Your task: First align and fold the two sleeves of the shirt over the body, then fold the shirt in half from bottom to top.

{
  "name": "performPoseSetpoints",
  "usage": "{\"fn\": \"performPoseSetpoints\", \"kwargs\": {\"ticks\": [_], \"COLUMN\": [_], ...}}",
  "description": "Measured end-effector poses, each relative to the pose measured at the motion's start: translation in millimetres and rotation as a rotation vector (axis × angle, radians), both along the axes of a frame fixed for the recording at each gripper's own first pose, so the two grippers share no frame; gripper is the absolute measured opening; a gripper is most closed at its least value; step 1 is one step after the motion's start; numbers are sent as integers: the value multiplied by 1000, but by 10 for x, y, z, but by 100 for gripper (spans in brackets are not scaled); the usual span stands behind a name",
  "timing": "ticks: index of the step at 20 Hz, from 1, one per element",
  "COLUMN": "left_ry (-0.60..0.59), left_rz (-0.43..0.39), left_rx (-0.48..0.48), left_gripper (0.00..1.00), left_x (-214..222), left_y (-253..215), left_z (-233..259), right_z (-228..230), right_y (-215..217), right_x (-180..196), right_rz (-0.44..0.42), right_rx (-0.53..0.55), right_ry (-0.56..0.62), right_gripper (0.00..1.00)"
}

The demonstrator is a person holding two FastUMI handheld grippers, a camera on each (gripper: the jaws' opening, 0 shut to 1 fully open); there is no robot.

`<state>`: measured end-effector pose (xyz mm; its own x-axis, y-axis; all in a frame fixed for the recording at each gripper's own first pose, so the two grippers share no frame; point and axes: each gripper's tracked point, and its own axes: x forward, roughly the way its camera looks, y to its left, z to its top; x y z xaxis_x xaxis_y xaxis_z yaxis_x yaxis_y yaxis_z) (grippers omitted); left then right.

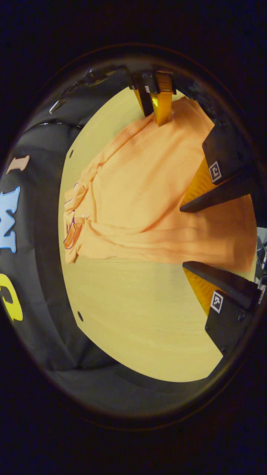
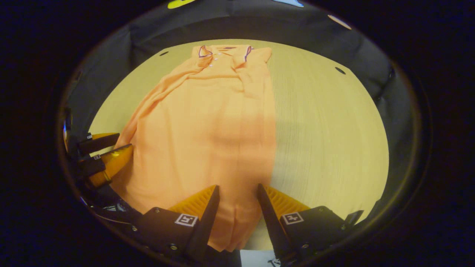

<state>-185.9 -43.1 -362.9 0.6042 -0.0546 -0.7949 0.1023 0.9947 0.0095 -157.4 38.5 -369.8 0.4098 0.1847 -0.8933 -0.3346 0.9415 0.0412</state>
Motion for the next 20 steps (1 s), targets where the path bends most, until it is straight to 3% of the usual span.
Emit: {"fn": "performPoseSetpoints", "kwargs": {"ticks": [2,3,5,6,7,9,10,11,12,16,20], "left_ry": [-5,4,2,-5,-2,4,3,10,9,8,-8], "left_rz": [-22,-25,-36,-47,-51,-31,-25,-11,-6,-2,5], "left_rx": [8,14,-9,-25,-29,-38,-42,-50,-50,-46,-46], "left_gripper": [81,74,63,58,54,24,16,16,7,7,7], "left_x": [22,25,48,67,82,114,121,130,123,154,238], "left_y": [-62,-65,-102,-138,-140,-115,-123,-134,-121,-124,-88], "left_z": [5,-3,2,20,15,14,27,23,26,43,130], "right_z": [13,12,-10,19,13,-6,37,-17,-8,0,30], "right_y": [5,0,26,28,18,37,30,40,51,53,63], "right_x": [13,3,27,33,28,42,61,77,64,70,93], "right_rz": [-5,-8,-15,-47,-55,-51,-77,-77,-71,-70,-76], "right_rx": [8,11,36,52,61,70,77,75,72,73,81], "right_ry": [-5,-2,-15,-15,-5,12,3,6,5,5,14], "right_gripper": [68,60,55,27,19,22,11,0,0,4,0]}}
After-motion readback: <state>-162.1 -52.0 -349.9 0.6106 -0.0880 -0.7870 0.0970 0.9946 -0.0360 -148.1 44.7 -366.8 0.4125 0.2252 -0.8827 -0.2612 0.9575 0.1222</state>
